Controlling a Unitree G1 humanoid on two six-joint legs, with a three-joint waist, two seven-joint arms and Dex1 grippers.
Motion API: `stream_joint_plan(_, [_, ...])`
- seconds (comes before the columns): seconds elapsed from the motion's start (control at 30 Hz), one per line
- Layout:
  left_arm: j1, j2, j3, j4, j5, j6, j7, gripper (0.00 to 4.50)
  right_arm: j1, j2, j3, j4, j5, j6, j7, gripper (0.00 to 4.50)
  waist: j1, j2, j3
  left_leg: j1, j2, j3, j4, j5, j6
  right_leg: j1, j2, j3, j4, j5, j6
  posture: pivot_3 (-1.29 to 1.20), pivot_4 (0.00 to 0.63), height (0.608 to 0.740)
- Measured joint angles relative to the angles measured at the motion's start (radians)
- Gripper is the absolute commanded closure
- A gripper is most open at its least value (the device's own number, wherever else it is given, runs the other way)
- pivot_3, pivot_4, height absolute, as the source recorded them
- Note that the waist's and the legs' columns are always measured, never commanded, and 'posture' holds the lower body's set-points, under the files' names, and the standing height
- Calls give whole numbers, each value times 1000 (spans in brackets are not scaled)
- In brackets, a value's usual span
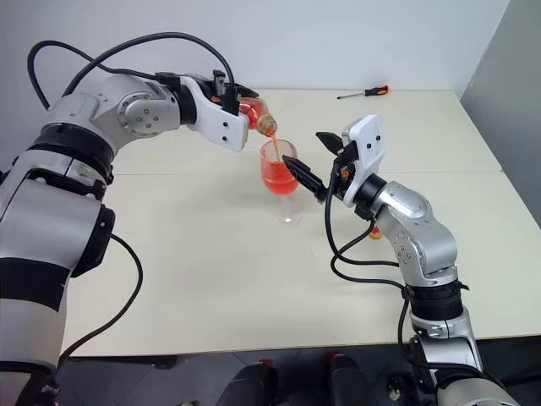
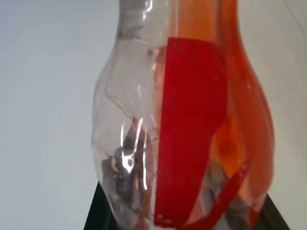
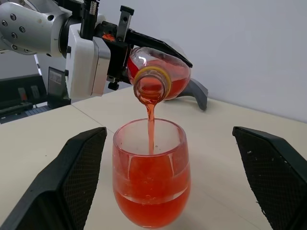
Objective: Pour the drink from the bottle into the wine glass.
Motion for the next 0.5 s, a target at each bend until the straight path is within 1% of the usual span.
stream_joint_plan(0.1, [1,-7,18,1,-31,0,-37,3314,0,0,2,0,-6,0,1,0,0,0,0,0,0,0,0,0,0,0,0,0,0,0,0,0,150,740])
stream_joint_plan(0.3, [28,-37,180,4,-233,71,-279,3314,-9,-1,3,9,-8,0,3,0,-4,0,0,0,0,0,0,0,0,0,0,0,0,0,0,0,150,740])
stream_joint_plan(0.5, [40,-36,245,3,-305,111,-363,3314,-23,-1,3,19,-7,0,9,0,-9,0,0,0,0,0,0,0,0,0,0,0,1,0,0,0,150,740])
